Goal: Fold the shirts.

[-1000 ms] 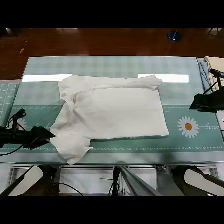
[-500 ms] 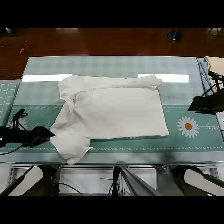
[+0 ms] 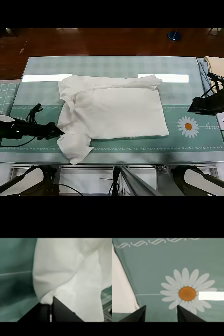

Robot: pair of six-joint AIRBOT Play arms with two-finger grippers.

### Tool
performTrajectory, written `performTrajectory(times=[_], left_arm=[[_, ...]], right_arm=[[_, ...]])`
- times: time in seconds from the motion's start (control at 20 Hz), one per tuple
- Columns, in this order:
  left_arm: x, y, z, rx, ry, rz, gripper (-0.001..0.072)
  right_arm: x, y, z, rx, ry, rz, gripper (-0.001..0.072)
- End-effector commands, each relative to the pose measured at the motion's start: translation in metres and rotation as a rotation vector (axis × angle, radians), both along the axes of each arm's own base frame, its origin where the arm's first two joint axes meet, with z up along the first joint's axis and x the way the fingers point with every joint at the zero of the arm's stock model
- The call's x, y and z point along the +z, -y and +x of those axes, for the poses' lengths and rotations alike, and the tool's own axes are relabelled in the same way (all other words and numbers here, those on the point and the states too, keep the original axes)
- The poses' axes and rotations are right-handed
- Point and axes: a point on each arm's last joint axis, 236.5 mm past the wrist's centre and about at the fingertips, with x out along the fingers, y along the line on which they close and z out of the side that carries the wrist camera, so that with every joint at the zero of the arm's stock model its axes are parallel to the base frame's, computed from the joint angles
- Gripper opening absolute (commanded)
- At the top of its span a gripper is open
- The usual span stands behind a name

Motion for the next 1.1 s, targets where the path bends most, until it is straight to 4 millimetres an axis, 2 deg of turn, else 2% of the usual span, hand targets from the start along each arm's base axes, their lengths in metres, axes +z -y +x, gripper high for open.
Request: performTrajectory(times=[0.0,0.15,0.25,0.3,0.35,0.45,0.6,0.8,1.05], left_arm=[[-0.010,-0.002,-0.016,-0.070,-0.054,0.026,0.0029],[-0.009,-0.006,-0.019,-0.100,-0.061,0.039,0.0029],[-0.006,-0.008,-0.015,-0.103,-0.053,0.041,0.0029],[-0.005,-0.008,-0.014,-0.104,-0.049,0.041,0.0029],[-0.004,-0.009,-0.012,-0.106,-0.045,0.042,0.0029],[-0.001,-0.011,-0.008,-0.107,-0.035,0.046,0.0029],[0.001,-0.012,-0.003,-0.108,-0.024,0.050,0.0029],[0.004,-0.013,-0.001,-0.112,-0.019,0.049,0.0029],[0.008,-0.015,0.004,-0.120,-0.001,0.052,0.0029]], right_arm=[[0.001,0.000,-0.004,0.005,-0.012,0.001,0.0470],[-0.001,-0.003,-0.009,0.022,-0.030,0.012,0.0470],[-0.008,-0.017,-0.015,0.031,-0.041,0.086,0.0475],[-0.012,-0.029,-0.020,0.014,-0.045,0.161,0.0563],[-0.016,-0.041,-0.027,-0.010,-0.050,0.246,0.0590],[-0.028,-0.053,-0.042,-0.061,-0.081,0.340,0.0590],[-0.047,-0.065,-0.060,-0.073,-0.121,0.380,0.0581],[-0.059,-0.098,-0.053,-0.155,-0.063,0.518,0.0564],[-0.088,-0.108,-0.069,-0.235,-0.085,0.517,0.0553]])
